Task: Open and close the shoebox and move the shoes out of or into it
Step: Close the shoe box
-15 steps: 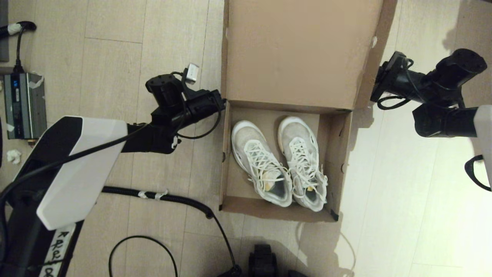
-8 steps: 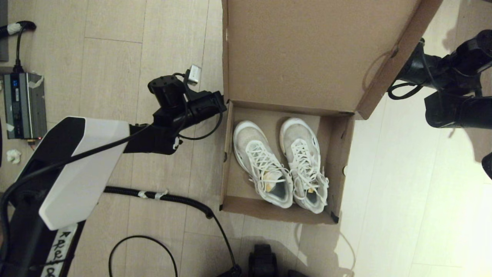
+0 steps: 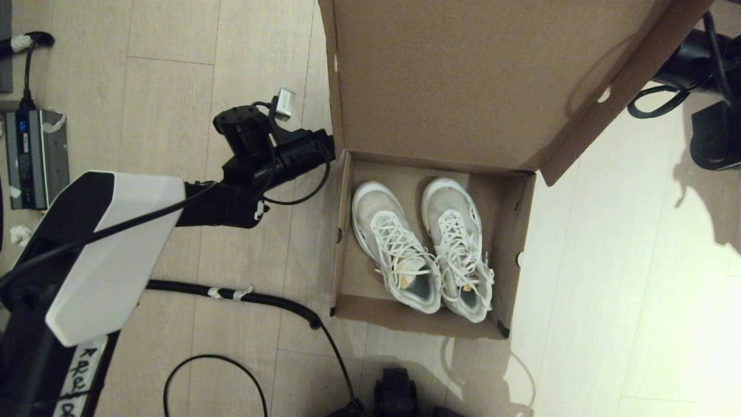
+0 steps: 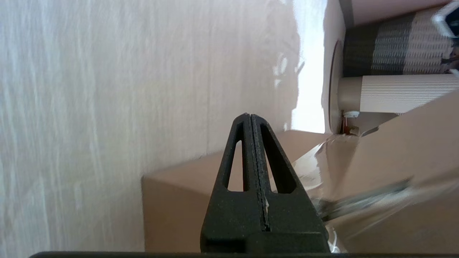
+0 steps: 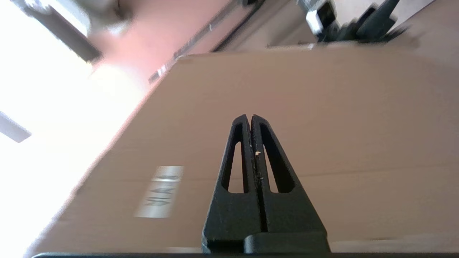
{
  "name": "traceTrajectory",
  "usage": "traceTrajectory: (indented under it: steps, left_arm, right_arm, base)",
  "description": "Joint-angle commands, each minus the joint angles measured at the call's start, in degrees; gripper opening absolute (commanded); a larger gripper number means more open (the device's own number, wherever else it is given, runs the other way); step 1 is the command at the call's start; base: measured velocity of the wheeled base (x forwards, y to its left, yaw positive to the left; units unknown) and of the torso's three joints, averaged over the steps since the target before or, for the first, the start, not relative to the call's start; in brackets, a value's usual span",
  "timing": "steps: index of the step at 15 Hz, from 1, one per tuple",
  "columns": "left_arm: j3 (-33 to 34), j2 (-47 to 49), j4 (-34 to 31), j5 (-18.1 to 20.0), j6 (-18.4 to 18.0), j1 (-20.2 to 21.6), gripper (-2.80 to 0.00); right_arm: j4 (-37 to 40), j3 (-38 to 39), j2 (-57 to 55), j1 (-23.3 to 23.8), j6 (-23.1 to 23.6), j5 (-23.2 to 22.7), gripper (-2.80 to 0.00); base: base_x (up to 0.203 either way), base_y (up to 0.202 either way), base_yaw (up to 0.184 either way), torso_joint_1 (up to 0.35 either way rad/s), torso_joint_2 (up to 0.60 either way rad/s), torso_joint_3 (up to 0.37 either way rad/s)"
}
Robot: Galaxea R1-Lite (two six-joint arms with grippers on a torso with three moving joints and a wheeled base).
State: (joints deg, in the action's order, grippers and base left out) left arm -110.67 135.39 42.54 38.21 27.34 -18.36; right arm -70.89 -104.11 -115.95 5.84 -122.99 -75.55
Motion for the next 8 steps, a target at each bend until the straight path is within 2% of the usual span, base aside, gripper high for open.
traceTrajectory:
  steps: [1,3,8]
  left_arm:
    - [0.01,-1.50,0.24,0.20,0.17,0.24,-2.80]
    - [0.01,-2.60,0.18,0.18,0.17,0.97,-2.80]
    - [-0.01,-8.21,-0.22,0.20,0.25,3.04,-2.80]
  right_arm:
    - [-1.38,1.62,4.17,0.12,-1.82,-0.92,-2.80]
    - [-3.69,4.19,6.62,0.16,-4.06,-1.86,-2.80]
    - [-7.20,18.12,15.22,0.22,-4.43,-3.66,-2.80]
  base:
    - [0.000,0.000,0.000,0.000,0.00,0.000]
    - [0.000,0.000,0.000,0.000,0.00,0.000]
    - [0.000,0.000,0.000,0.000,0.00,0.000]
